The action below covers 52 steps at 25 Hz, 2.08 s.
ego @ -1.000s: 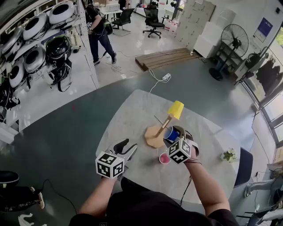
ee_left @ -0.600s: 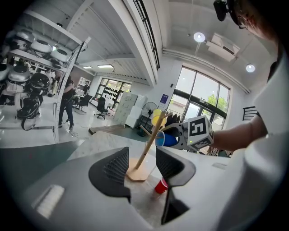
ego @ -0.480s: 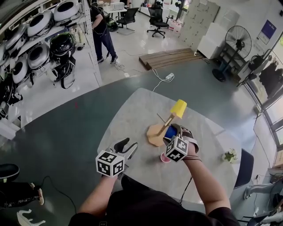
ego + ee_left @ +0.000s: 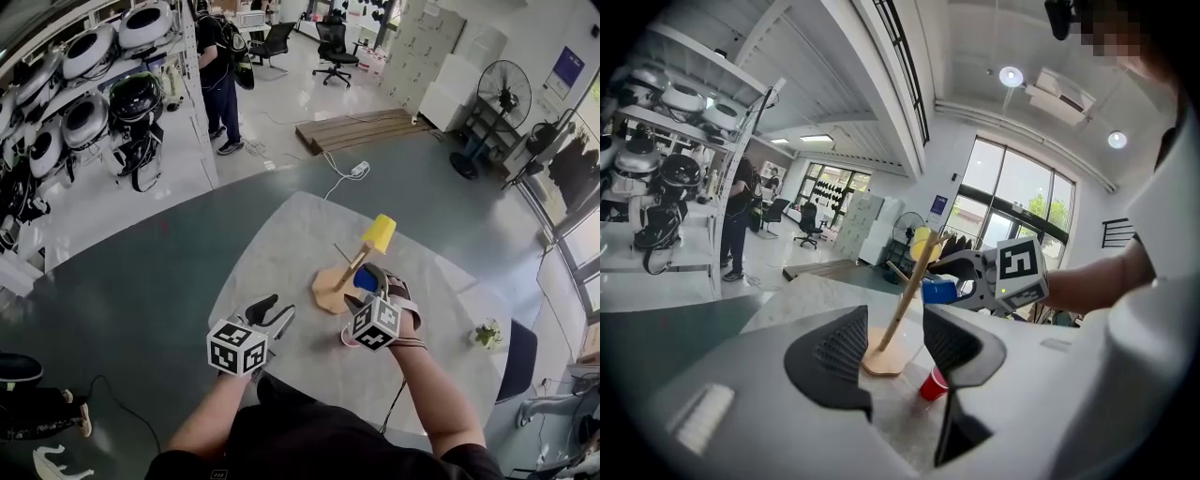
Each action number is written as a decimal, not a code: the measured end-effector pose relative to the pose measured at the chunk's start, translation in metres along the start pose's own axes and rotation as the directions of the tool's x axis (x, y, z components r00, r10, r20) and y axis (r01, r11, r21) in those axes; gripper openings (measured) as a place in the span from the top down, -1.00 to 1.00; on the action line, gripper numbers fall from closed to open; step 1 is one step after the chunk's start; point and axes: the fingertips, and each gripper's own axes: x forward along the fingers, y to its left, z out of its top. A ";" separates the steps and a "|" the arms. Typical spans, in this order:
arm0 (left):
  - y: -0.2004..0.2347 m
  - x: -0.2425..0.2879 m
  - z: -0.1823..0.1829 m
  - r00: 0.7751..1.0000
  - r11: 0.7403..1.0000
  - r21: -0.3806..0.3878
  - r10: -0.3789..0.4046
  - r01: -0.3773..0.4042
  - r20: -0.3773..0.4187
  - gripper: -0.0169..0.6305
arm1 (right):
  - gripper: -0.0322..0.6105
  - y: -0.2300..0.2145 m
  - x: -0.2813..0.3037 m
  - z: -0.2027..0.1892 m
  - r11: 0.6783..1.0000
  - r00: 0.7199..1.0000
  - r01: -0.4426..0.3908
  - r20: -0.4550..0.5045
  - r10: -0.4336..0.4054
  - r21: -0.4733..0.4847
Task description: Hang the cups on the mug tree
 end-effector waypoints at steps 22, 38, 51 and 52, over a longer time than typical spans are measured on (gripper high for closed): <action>-0.026 -0.030 0.091 0.982 0.977 0.185 -0.130 0.103 0.140 0.30 | 0.56 -0.030 -0.142 -0.026 0.624 0.883 0.048 0.259 -0.392 0.780; -0.147 0.020 0.033 0.987 0.971 0.208 0.095 -0.121 0.131 0.26 | 0.86 -0.017 -0.195 -0.123 0.611 0.798 -0.229 0.506 -0.328 0.758; -0.177 0.054 -0.034 0.998 0.978 0.196 0.069 -0.070 0.013 0.15 | 0.86 0.009 -0.183 -0.130 0.603 0.812 -0.327 0.543 -0.215 0.728; -0.171 0.059 -0.043 0.997 0.983 0.168 0.071 -0.070 0.003 0.15 | 0.86 0.011 -0.181 -0.131 0.604 0.814 -0.331 0.543 -0.206 0.725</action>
